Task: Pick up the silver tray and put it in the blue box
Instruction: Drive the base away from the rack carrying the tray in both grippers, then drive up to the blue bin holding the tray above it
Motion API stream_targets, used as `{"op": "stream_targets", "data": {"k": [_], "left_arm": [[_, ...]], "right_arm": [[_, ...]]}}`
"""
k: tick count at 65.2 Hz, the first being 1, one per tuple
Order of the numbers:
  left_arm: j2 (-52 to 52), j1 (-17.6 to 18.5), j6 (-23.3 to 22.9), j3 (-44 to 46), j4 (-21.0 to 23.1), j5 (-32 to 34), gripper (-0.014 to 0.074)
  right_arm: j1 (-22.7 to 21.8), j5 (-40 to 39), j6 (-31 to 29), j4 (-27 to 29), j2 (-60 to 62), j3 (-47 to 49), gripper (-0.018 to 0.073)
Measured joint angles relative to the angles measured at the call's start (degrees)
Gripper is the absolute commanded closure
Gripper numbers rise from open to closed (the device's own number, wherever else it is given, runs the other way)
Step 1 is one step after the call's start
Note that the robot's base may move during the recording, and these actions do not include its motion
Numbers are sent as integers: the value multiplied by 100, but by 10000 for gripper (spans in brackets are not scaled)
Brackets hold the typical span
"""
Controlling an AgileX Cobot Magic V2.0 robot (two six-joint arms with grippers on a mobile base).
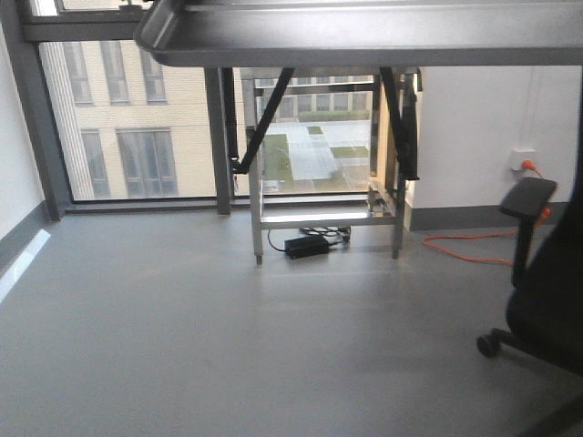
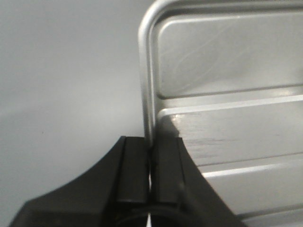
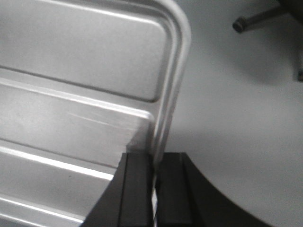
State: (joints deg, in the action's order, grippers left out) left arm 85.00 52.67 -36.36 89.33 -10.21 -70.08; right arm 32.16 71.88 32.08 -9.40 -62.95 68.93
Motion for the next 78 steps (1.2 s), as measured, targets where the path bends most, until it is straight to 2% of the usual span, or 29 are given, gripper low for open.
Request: {"op": "stream_targets", "data": {"k": [78], "left_arm": [[0,0,0,0,0,27,694]], "right_arm": [[0,-10,0,-27,0,0,503]]}}
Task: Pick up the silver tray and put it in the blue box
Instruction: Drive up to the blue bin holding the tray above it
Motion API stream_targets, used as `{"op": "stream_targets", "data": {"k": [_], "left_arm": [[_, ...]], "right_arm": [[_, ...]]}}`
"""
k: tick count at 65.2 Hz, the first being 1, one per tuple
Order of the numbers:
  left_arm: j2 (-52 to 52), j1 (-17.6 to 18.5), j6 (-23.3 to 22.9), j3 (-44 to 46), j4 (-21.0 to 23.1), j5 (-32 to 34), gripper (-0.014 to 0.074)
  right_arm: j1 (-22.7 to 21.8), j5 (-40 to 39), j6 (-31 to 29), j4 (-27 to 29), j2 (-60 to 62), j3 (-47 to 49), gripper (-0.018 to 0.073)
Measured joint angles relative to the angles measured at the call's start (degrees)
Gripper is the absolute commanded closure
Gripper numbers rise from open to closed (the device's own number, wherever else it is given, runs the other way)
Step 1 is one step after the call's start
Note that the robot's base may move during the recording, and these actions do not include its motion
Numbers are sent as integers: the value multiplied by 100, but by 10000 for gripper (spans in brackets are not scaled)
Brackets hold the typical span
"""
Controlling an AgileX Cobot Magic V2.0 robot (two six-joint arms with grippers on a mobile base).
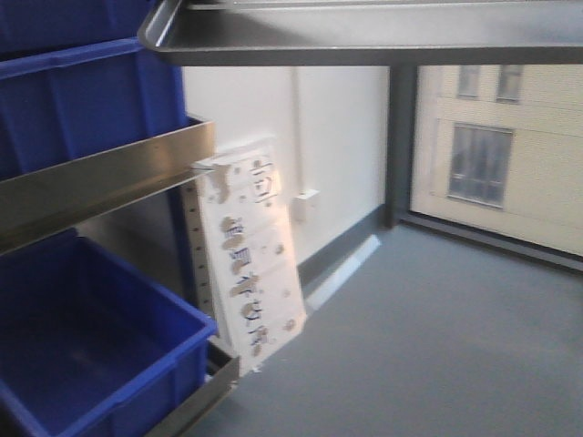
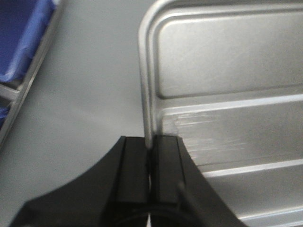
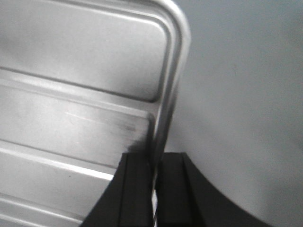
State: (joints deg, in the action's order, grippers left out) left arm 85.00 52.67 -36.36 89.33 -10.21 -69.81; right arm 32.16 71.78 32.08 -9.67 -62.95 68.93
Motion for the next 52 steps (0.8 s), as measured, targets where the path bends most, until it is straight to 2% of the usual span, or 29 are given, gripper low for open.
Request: {"op": "stream_targets", "data": {"k": [52], "left_arm": [[0,0,0,0,0,-10,694]], "right_arm": [[0,0,0,0,0,0,503]]}}
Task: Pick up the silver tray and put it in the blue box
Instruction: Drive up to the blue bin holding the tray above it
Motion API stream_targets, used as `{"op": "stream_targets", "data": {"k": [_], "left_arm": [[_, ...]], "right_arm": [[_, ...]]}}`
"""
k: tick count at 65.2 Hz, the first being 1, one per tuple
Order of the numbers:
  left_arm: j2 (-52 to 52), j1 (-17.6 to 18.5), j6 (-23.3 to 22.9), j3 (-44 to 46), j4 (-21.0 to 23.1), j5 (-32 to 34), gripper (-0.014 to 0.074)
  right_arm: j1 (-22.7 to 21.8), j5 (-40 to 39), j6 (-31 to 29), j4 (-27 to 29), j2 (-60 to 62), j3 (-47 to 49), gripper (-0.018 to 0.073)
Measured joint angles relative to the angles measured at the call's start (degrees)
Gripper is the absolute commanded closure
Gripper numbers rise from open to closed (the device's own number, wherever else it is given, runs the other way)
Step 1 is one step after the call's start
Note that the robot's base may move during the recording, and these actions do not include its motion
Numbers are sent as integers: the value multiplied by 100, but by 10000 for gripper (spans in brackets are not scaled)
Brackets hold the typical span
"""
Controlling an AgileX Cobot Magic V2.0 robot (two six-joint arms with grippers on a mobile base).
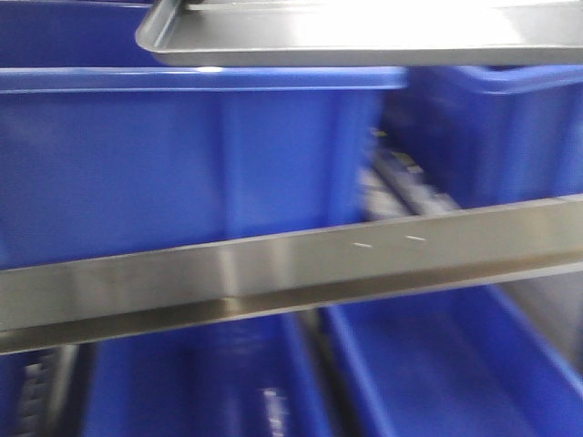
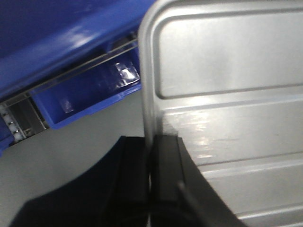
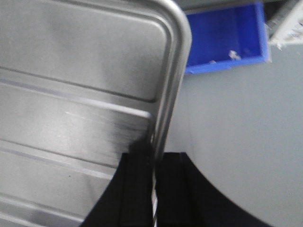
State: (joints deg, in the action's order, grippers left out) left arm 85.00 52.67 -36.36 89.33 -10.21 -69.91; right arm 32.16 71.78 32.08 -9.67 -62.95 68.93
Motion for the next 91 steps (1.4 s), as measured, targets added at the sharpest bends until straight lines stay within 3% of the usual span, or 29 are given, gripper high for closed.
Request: {"op": "stream_targets", "data": {"k": [91], "left_arm": [[0,0,0,0,4,-17,694]], "right_arm": [[0,0,0,0,0,0,503]]}}
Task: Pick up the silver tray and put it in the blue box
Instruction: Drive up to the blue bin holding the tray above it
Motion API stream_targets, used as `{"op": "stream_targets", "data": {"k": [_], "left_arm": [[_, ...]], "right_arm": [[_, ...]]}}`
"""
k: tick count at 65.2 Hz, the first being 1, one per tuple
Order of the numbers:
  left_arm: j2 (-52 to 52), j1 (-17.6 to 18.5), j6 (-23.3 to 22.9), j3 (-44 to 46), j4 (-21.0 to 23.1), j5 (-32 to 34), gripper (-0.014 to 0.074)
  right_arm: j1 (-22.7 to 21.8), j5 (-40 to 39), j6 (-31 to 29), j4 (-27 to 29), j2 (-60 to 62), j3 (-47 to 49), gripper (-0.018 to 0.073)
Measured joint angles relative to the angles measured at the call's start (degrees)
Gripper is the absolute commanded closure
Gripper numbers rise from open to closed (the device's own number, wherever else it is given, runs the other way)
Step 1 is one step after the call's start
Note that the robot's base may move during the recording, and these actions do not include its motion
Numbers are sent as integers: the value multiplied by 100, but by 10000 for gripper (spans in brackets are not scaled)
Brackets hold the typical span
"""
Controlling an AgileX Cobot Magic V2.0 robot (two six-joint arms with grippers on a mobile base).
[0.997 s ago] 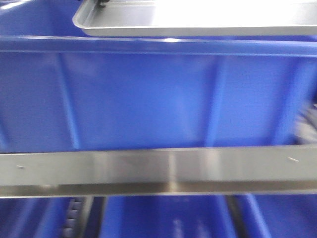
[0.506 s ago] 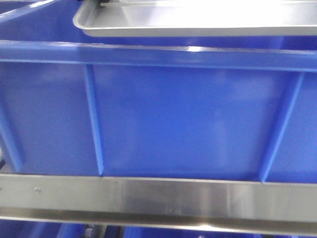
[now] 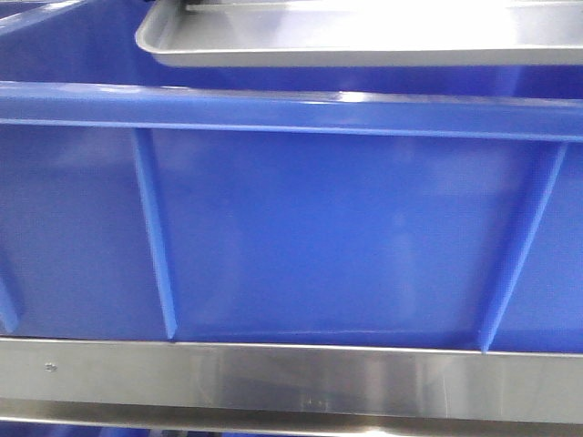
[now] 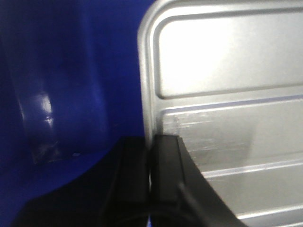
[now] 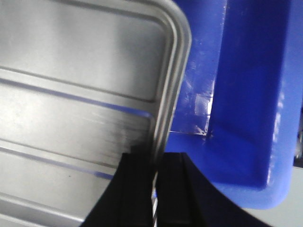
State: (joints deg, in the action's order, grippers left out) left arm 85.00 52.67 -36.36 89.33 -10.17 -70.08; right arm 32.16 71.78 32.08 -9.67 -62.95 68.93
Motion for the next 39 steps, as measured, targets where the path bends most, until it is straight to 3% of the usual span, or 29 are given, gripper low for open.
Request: {"op": "stream_targets", "data": {"k": [39], "left_arm": [[0,0,0,0,9,0,694]], "right_arm": [[0,11,-17,0,0,0,503]]}}
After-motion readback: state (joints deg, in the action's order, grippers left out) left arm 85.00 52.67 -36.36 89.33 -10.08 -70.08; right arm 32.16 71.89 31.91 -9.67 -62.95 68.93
